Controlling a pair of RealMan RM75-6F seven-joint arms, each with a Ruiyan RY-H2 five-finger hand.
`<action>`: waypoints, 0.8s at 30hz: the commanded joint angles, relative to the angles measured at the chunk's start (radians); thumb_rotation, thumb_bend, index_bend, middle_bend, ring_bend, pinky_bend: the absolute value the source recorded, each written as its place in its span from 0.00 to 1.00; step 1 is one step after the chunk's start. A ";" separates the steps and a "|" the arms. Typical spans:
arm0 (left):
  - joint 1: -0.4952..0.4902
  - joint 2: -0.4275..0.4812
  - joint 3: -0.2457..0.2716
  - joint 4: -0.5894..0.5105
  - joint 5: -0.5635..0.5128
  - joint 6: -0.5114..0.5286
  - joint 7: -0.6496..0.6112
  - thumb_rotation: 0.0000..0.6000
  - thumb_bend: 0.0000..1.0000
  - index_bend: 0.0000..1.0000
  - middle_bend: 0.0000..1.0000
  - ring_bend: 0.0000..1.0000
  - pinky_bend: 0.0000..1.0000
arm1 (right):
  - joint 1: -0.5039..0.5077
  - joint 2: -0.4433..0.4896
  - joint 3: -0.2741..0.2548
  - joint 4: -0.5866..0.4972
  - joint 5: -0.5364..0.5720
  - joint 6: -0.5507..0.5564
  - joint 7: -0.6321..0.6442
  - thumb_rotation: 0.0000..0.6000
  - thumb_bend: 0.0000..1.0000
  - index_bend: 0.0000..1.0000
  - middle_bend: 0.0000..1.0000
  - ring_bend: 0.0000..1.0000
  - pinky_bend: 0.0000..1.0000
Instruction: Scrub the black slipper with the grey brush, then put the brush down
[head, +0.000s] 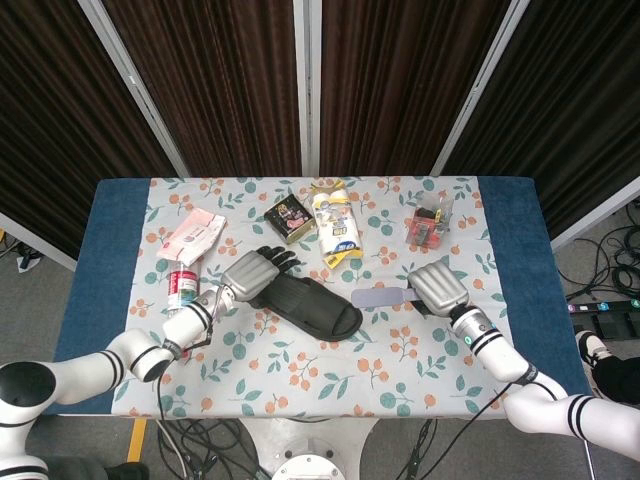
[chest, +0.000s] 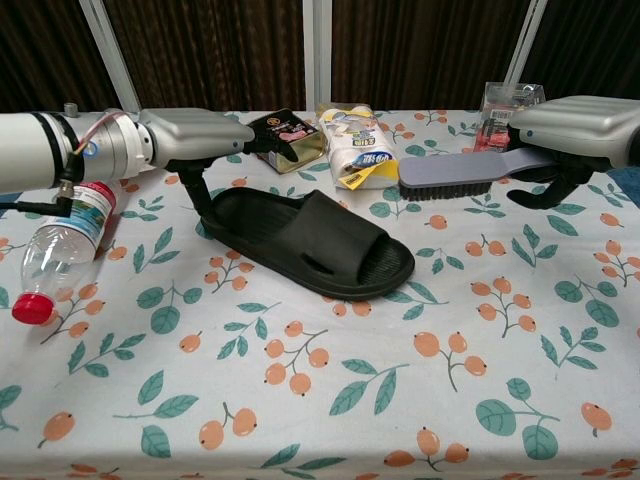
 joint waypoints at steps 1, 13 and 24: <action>0.037 0.061 -0.017 -0.075 -0.023 0.061 0.033 1.00 0.23 0.15 0.17 0.10 0.18 | -0.006 -0.030 -0.004 0.053 0.047 -0.043 -0.009 1.00 0.33 1.00 0.98 1.00 1.00; 0.228 0.236 -0.009 -0.231 -0.053 0.301 0.010 1.00 0.21 0.15 0.17 0.10 0.18 | 0.015 -0.157 0.015 0.217 0.154 -0.134 -0.066 1.00 0.12 0.78 0.82 0.84 0.98; 0.322 0.307 0.028 -0.257 -0.023 0.371 -0.021 1.00 0.21 0.15 0.17 0.10 0.18 | 0.002 -0.094 0.016 0.131 0.234 -0.151 -0.110 1.00 0.00 0.00 0.16 0.12 0.26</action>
